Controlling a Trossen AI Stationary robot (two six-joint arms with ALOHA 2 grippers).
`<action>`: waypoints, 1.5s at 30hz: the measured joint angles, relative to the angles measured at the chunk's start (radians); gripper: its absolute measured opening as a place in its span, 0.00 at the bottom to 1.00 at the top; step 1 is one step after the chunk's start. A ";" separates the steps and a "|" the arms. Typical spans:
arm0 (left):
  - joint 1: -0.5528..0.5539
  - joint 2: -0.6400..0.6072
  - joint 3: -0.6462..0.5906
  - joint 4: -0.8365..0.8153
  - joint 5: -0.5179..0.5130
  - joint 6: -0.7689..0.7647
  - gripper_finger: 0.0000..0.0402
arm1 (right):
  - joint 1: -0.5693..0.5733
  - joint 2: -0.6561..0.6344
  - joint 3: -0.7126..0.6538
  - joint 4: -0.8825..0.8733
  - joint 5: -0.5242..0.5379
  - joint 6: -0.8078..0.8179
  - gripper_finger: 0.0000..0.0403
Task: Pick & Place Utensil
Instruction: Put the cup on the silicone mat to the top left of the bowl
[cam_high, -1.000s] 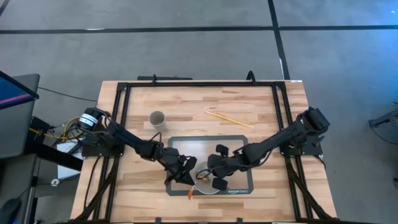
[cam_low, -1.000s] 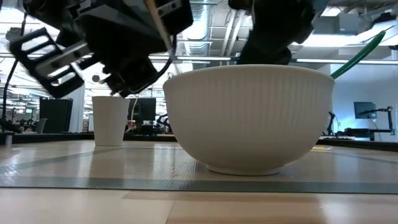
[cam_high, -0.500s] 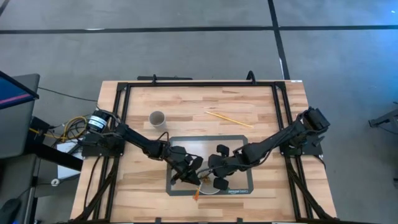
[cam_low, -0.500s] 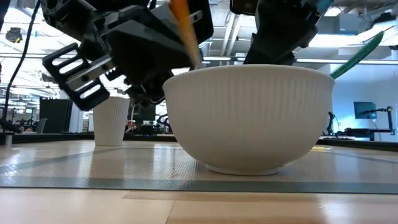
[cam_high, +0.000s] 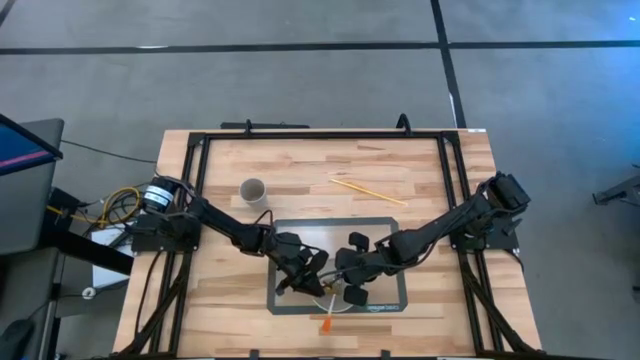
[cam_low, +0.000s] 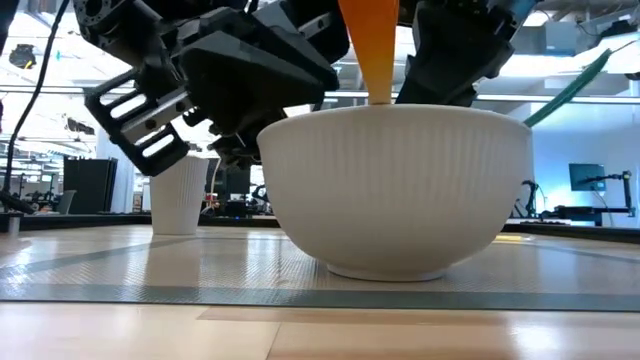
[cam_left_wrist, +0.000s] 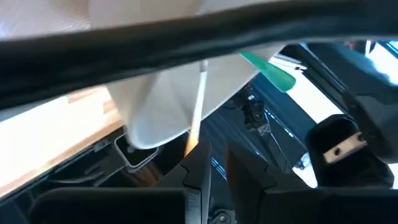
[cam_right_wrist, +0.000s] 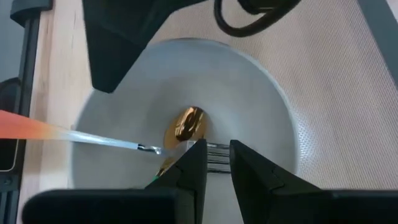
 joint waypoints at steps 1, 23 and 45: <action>0.005 -0.001 0.000 0.004 0.000 0.018 0.12 | 0.000 0.000 0.000 0.000 0.000 0.000 0.16; 0.118 -0.499 0.000 -0.120 -0.007 1.229 0.07 | -0.040 -0.341 0.000 -0.010 0.203 -0.226 0.16; 0.432 -0.864 -0.001 -1.031 -0.467 1.839 0.19 | -0.387 -0.609 -0.441 0.409 -0.121 -0.216 0.16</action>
